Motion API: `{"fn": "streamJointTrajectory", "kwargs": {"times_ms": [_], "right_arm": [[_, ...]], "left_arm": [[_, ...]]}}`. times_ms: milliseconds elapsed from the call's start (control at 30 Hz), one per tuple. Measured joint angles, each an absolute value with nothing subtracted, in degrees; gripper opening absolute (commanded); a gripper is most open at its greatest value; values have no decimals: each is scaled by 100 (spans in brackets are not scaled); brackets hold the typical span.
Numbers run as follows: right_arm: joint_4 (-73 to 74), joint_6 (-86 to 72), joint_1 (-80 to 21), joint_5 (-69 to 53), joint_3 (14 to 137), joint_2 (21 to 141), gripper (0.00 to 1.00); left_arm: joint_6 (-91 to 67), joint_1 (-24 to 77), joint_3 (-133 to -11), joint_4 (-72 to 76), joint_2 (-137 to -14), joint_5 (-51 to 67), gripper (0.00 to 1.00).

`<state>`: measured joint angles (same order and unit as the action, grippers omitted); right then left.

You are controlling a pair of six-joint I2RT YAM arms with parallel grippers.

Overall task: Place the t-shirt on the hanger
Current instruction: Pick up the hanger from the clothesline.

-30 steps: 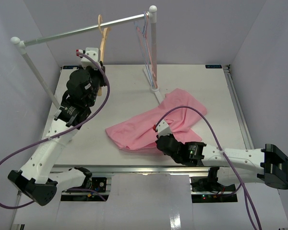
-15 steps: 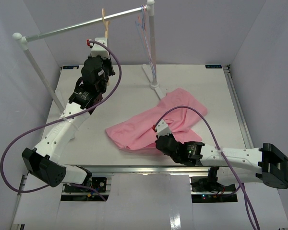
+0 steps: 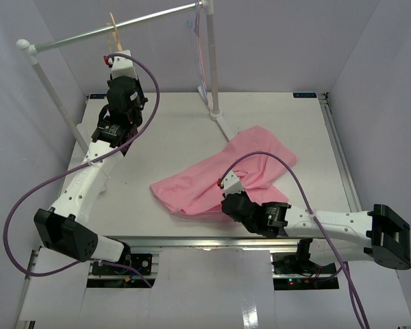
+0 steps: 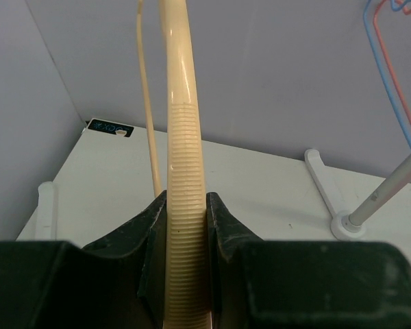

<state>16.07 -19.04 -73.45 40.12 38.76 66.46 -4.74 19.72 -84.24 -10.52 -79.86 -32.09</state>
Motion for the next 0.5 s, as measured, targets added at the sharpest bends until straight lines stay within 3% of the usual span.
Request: {"fn": "streamJointTrajectory", "kwargs": {"times_ms": [500], "right_arm": [[1605, -1900, -7323, 4012, 3876, 6674, 8]], "left_arm": [[-316, 1918, -8190, -974, -7444, -2057, 0]]}}
